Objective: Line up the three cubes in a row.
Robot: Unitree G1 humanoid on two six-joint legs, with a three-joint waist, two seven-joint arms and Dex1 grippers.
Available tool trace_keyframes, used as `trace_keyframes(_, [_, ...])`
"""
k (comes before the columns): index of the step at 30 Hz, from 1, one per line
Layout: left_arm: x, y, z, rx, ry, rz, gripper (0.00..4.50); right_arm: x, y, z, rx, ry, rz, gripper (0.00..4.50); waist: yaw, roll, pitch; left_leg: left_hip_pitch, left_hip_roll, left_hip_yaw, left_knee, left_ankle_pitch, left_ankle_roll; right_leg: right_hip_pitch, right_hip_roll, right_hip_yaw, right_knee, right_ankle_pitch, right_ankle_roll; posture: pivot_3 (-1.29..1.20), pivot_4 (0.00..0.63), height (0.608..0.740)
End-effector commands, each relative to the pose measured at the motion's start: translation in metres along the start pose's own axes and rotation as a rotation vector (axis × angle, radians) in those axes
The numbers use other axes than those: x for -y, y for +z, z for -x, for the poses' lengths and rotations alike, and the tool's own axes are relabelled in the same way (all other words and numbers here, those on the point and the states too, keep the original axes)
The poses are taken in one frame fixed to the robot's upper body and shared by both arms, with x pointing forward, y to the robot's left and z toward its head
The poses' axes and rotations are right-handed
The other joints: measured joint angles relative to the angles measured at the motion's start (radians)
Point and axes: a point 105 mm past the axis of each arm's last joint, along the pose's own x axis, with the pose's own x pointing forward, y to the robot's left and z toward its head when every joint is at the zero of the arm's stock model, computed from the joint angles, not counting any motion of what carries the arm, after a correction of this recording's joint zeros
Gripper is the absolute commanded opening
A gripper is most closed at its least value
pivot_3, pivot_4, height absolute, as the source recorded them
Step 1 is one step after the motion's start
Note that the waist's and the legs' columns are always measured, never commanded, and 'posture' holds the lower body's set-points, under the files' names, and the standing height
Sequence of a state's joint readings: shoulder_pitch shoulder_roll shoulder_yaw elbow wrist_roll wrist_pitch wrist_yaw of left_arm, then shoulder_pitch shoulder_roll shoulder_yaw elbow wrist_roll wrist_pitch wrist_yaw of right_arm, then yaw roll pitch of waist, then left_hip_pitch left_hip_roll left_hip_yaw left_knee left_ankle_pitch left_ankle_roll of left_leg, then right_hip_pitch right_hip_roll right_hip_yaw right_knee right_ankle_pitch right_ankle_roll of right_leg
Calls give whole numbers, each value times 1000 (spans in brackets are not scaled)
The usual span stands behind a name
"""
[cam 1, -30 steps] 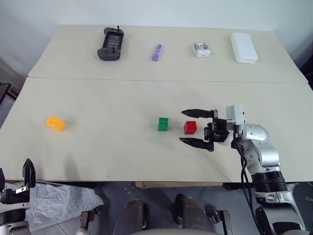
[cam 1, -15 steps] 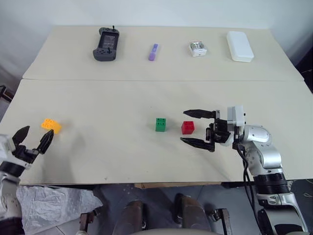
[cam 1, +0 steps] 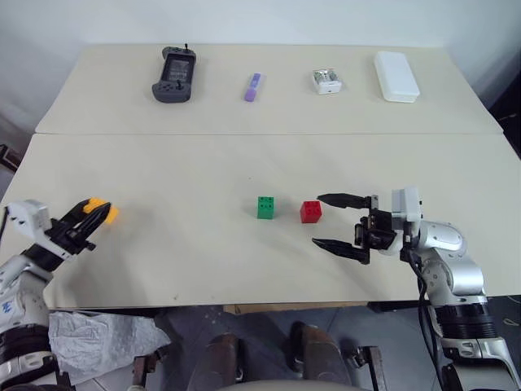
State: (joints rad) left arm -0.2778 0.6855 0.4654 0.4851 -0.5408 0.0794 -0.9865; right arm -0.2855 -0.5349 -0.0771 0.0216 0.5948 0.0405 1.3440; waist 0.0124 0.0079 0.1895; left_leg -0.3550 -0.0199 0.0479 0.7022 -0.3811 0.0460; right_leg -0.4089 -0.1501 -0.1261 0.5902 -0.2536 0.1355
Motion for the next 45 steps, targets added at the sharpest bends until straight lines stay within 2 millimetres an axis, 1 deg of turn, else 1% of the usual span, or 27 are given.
trace_keyframes(1, [35, 31, -41, 6, -284, -127, 1516, -7, 15, 4, 76, 32, 20, 4500, 9, 0, 0, 0, 0, 0, 1, 0, 0, 0, 0, 0, 0, 0, 0, 0, 150, 740])
trace_keyframes(4, [54, 28, -61, -45, -442, -178, 1516, -11, 16, 5, 81, 34, 15, 4500, 8, 0, 0, 0, -1, 1, 1, 0, 0, 0, 0, 1, 0, 0, 0, 0, 150, 740])
trace_keyframes(5, [62, 24, -70, -74, -509, -210, 1516, -12, 16, 6, 85, 32, 18, 4500, 5, 0, 0, 0, -1, 1, 0, 0, 0, 0, 0, 1, 0, 0, 0, 0, 150, 740])
trace_keyframes(7, [85, 9, -91, -157, -707, -280, 1516, -12, 17, 10, 85, 2, 30, 4500, 3, 0, 0, 0, -3, 3, -1, 0, 0, 0, 1, 1, 0, 0, 0, 0, 150, 740])
trace_keyframes(9, [99, -1, -107, -214, -833, -310, 1516, -14, 19, 12, 81, -24, 42, 4500, 4, 0, 0, 0, -4, 9, 0, 0, 0, 0, 3, -1, -1, 0, 0, 0, 150, 740])
trace_keyframes(12, [108, -7, -119, -250, -911, -330, 1516, -17, 20, 15, 72, -50, 52, 4500, 5, -1, 0, 0, -3, 14, 0, 0, 0, 0, 3, -1, -1, 0, 0, 0, 150, 740])
trace_keyframes(16, [117, -13, -129, -267, -965, -348, 1516, -22, 20, 20, 60, -82, 58, 4500, -7, -1, 0, -1, -2, 15, -1, 0, 0, -2, 4, -1, -2, 0, 0, 0, 150, 740])
trace_keyframes(20, [125, -18, -143, -259, -940, -352, 1516, -29, 21, 21, 58, -117, 62, 4500, -3, -1, 0, -1, -2, 15, -1, 0, 1, -1, 3, -1, -2, 0, 1, 0, 150, 740])
trace_keyframes(22, [127, -19, -145, -264, -945, -333, 1516, -32, 22, 22, 56, -128, 63, 4500, 8, -2, 0, -1, -2, 15, 0, 0, 1, -1, 2, -1, -1, 1, 1, 0, 150, 740])
trace_keyframes(25, [126, -20, -143, -281, -962, -317, 1516, -34, 22, 24, 45, -141, 60, 4500, 12, -2, 0, -1, -2, 15, 2, 0, 2, -1, 1, -1, -1, 1, 2, 0, 150, 740])
trace_keyframes(27, [124, -18, -141, -281, -963, -303, 2230, -34, 22, 26, 41, -149, 58, 4500, 11, -2, 0, -1, -1, 15, 2, 0, 2, -1, 1, -1, -1, 1, 2, 0, 150, 740])
trace_keyframes(29, [121, -15, -139, -272, -955, -283, 2793, -34, 22, 26, 39, -149, 57, 4500, 11, -2, 0, -1, -1, 15, 2, 0, 2, -1, 1, 0, -1, 1, 2, 0, 150, 740])
trace_keyframes(30, [119, -13, -137, -266, -953, -288, 3189, -34, 22, 26, 40, -149, 57, 4500, 11, -2, 0, -1, -1, 15, 2, 0, 2, -1, 1, -1, -1, 1, 2, 0, 150, 740])
trace_keyframes(31, [116, -11, -135, -262, -951, -297, 3485, -33, 22, 25, 40, -148, 57, 4500, 10, -2, 0, -1, -1, 15, 2, 0, 2, -1, 1, -1, -1, 1, 2, 0, 150, 740])
trace_keyframes(33, [106, -3, -128, -234, -927, -331, 4086, -30, 22, 27, 35, -145, 58, 4500, 8, -2, 0, -1, -1, 15, 2, 0, 3, -1, 1, -1, -1, 1, 2, 0, 150, 740])
trace_keyframes(37, [86, 11, -107, -184, -883, -332, 4086, -23, 20, 36, 13, -142, 59, 4500, -1, -2, 0, -1, 1, 14, 2, 0, 3, -2, 1, 0, -1, 1, 2, 0, 150, 740])
trace_keyframes(39, [75, 18, -91, -142, -826, -328, 4086, -17, 18, 44, -5, -133, 55, 4500, -6, -2, 0, -1, 2, 12, 2, 0, 3, -2, 1, 0, 0, 1, 2, 0, 150, 740])
trace_keyframes(40, [69, 20, -76, -116, -786, -317, 4086, -14, 18, 48, -7, -119, 35, 4500, -10, -2, 0, 0, 2, 10, 2, -1, 4, -2, 1, 1, 0, 1, 2, 0, 150, 740])
trace_keyframes(41, [63, 21, -66, -92, -718, -334, 4086, -9, 18, 52, 5, -125, 23, 4500, -16, -1, 0, 0, 2, 8, 2, -1, 4, -2, 1, 2, 0, 1, 2, 0, 150, 740])
trace_keyframes(42, [61, 22, -59, -79, -673, -348, 4086, -5, 19, 55, 16, -129, 16, 4500, -20, -1, 0, 0, 2, 8, 2, -1, 5, -2, 1, 3, 0, 1, 2, 0, 150, 740])
trace_keyframes(45, [60, 24, -38, -19, -560, -243, 4086, 3, 10, 62, -16, -113, 31, 4500, -20, -1, 0, 0, 2, 7, 2, -2, 5, -2, 0, 3, -1, 1, 2, 0, 150, 740])
